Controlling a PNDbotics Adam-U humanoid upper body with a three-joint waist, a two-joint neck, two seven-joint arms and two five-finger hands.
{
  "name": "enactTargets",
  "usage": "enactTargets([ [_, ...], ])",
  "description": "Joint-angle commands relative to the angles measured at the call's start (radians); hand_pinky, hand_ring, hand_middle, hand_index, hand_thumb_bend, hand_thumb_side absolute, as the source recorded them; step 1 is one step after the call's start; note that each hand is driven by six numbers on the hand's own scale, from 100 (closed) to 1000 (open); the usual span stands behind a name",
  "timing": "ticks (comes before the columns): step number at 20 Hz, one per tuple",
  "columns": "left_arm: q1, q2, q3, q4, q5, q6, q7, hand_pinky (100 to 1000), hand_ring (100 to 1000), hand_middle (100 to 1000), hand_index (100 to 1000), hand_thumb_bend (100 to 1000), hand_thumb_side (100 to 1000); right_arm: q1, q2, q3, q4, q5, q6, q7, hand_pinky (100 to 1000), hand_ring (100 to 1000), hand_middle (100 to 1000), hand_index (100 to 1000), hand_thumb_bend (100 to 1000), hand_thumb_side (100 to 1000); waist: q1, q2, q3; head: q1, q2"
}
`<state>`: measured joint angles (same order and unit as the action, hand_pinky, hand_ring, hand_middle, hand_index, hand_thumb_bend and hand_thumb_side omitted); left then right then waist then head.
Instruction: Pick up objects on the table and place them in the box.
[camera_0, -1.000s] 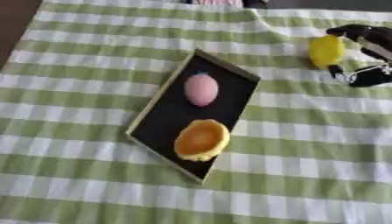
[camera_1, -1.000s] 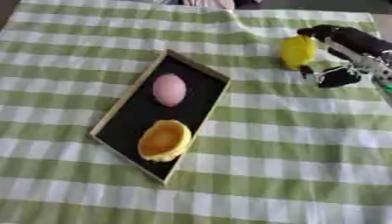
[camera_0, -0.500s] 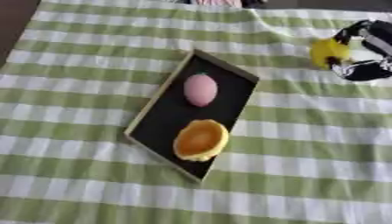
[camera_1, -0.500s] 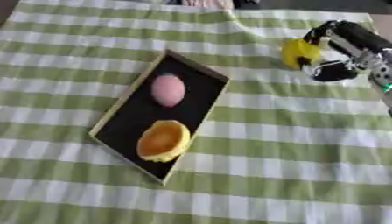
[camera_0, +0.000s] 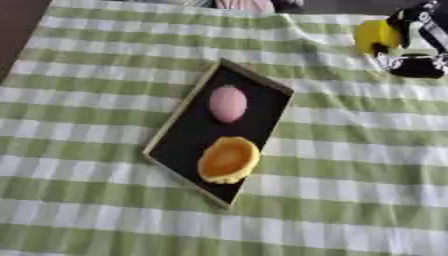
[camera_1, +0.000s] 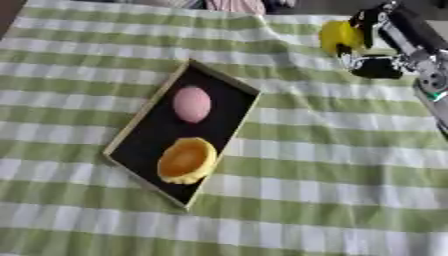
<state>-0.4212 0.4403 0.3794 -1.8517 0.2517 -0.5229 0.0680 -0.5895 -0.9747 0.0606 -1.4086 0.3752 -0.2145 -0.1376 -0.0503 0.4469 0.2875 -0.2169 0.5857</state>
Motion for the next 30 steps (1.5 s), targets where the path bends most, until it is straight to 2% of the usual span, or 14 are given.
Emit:
enactTargets([
  [1, 0.000, 0.036, 0.004, -0.022, -0.001, 0.006, 0.003, 724, 763, 690, 836, 100, 565, -0.004, -0.056, -0.001, -0.088, -0.045, -0.018, 0.008, 761, 636, 269, 368, 100, 139, 0.006, -0.037, -0.007, 0.006, 0.018],
  [4, 0.000, 0.039, 0.000, -0.028, -0.003, 0.010, 0.009, 726, 765, 690, 836, 100, 566, -0.001, -0.069, 0.011, -0.194, -0.095, -0.024, 0.037, 753, 630, 277, 375, 100, 119, 0.008, -0.054, -0.015, 0.008, 0.037],
  [8, -0.006, 0.042, -0.011, -0.038, -0.006, 0.012, 0.018, 728, 768, 691, 837, 100, 525, -0.027, -0.066, 0.059, -0.347, -0.130, -0.016, 0.108, 734, 618, 296, 392, 100, 121, 0.013, -0.077, -0.017, 0.006, 0.062],
  [11, -0.016, 0.042, -0.023, -0.052, -0.008, 0.011, 0.025, 731, 770, 692, 837, 100, 471, -0.063, -0.025, 0.112, -0.426, -0.140, -0.002, 0.179, 736, 618, 300, 396, 100, 136, 0.016, -0.092, -0.013, 0.000, 0.077],
  [13, -0.027, 0.044, -0.035, -0.066, -0.011, 0.006, 0.030, 734, 773, 692, 837, 100, 411, -0.096, 0.014, 0.149, -0.447, -0.137, 0.008, 0.232, 734, 618, 302, 397, 100, 147, 0.019, -0.100, -0.009, -0.003, 0.085],
  [17, -0.044, 0.056, -0.056, -0.088, -0.025, -0.009, 0.045, 739, 777, 693, 838, 100, 326, -0.159, 0.095, 0.215, -0.438, -0.087, 0.011, 0.309, 727, 615, 309, 402, 100, 157, 0.022, -0.113, -0.002, -0.010, 0.101],
  [21, -0.049, 0.070, -0.071, -0.092, -0.040, -0.021, 0.060, 741, 778, 694, 838, 100, 291, -0.211, 0.175, 0.271, -0.386, -0.023, 0.005, 0.351, 728, 615, 312, 405, 100, 177, 0.024, -0.122, 0.000, -0.012, 0.117],
  [25, -0.042, 0.071, -0.077, -0.091, -0.045, -0.024, 0.060, 739, 777, 694, 838, 100, 312, -0.234, 0.250, 0.318, -0.319, 0.041, -0.013, 0.389, 731, 614, 313, 407, 100, 198, 0.022, -0.127, 0.001, -0.009, 0.124],
  [30, -0.038, 0.065, -0.075, -0.097, -0.042, -0.013, 0.056, 738, 776, 694, 838, 100, 334, -0.234, 0.310, 0.351, -0.249, 0.094, -0.037, 0.415, 734, 617, 321, 414, 100, 211, 0.015, -0.130, 0.002, -0.003, 0.123],
])
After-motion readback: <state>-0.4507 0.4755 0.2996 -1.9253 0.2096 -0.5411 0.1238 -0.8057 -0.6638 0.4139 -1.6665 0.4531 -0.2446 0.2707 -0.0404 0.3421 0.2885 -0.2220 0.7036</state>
